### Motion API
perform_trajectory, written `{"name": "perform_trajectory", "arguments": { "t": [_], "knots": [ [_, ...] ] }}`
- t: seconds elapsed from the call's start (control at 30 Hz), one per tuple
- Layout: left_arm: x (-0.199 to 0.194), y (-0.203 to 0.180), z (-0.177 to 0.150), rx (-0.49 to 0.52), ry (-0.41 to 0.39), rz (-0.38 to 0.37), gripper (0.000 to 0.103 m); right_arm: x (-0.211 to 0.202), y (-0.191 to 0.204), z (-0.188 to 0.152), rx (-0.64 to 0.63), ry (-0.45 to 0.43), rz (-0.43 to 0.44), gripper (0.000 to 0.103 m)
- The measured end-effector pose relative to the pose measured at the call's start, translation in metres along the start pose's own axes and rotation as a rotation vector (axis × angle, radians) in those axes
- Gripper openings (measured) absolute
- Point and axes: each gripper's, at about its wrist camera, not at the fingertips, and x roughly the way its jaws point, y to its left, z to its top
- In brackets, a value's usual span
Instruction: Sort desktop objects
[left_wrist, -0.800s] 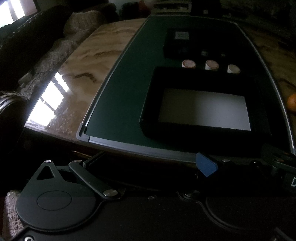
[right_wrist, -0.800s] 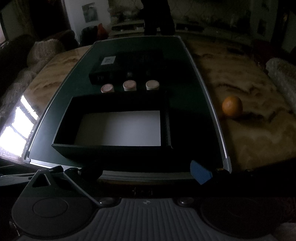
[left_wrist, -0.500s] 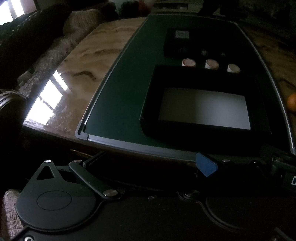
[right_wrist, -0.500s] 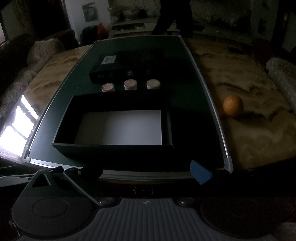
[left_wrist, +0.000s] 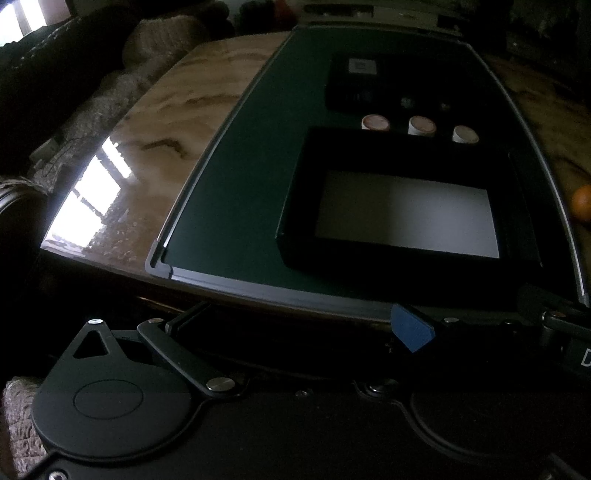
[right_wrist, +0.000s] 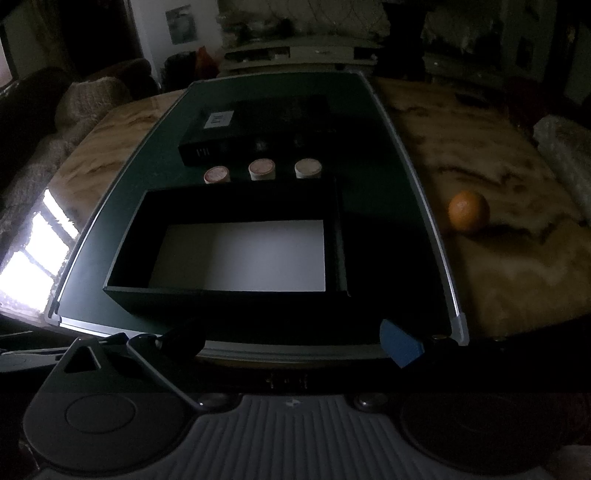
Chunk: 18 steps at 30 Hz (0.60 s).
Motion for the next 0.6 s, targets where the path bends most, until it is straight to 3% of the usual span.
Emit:
{"name": "perform_trajectory", "arguments": {
  "t": [0.6],
  "knots": [
    [0.01, 0.007, 0.005, -0.006, 0.009, -0.015, 0.103, 0.011, -0.001, 0.007, 0.002, 0.012, 0.007, 0.103]
  ]
}}
